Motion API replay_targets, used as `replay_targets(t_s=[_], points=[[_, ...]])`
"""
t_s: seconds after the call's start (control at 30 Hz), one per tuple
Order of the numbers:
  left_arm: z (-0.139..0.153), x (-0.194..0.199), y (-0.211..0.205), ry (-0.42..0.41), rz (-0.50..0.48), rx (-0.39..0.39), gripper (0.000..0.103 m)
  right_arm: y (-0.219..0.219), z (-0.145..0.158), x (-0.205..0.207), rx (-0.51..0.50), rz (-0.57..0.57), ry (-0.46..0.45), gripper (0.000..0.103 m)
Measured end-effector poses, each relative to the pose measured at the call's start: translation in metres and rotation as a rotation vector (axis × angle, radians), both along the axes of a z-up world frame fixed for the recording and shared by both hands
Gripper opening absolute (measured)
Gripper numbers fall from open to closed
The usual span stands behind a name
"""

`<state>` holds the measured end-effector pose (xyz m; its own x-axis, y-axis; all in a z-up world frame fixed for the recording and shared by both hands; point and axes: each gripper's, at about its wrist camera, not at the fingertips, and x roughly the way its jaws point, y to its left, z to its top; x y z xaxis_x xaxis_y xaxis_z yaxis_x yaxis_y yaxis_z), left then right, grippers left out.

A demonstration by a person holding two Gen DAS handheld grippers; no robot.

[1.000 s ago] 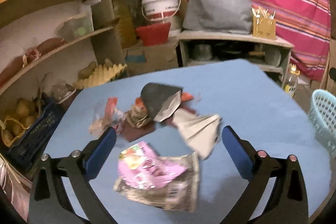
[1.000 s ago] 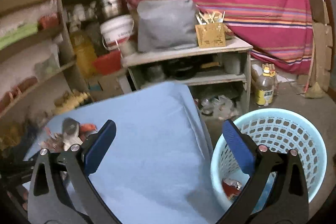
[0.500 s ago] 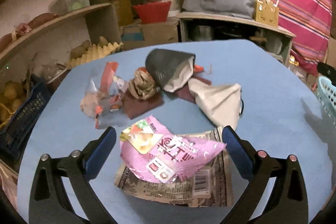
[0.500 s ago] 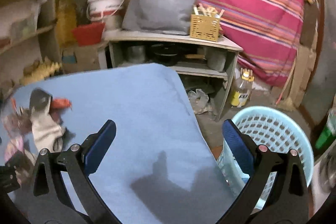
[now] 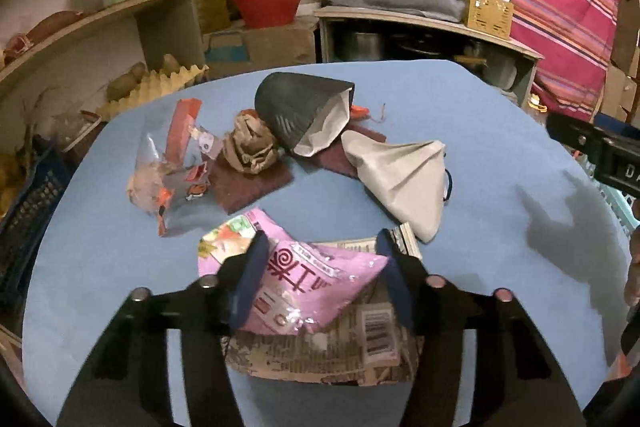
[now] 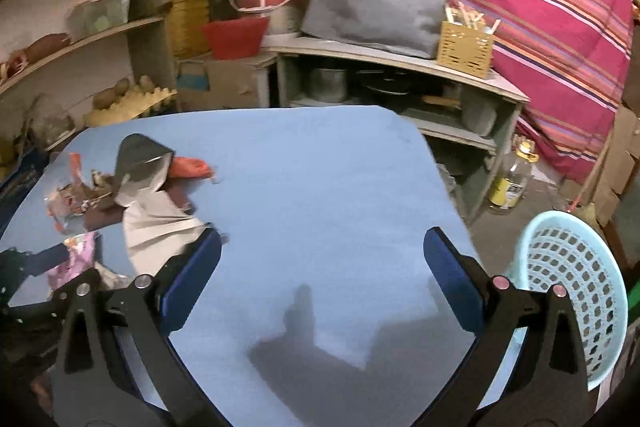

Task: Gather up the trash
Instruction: 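Move both tools back over the table toward the remaining trash, then grasp the white cloth with the right tool while the left tool grasps the pink wrapper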

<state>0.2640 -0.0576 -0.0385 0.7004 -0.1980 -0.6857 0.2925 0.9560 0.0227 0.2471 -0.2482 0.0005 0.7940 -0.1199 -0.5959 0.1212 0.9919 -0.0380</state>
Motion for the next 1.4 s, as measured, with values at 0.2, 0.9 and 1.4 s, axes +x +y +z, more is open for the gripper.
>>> replay_targets(t_s=[0.2,0.9,1.4], points=[[0.007,-0.001,0.017,-0.015,0.011,-0.012,0.024,0.018,-0.001,0.008,0.053,0.042,0.015,0.098],[0.049,0.015,0.106,-0.105,0.179,-0.119,0.015,0.104,-0.040,0.061,0.038,0.149,0.163,0.093],[0.047,0.013,0.098,-0.110,0.174,-0.106,0.015,0.094,-0.043,0.058,0.081,0.205,0.184,0.020]])
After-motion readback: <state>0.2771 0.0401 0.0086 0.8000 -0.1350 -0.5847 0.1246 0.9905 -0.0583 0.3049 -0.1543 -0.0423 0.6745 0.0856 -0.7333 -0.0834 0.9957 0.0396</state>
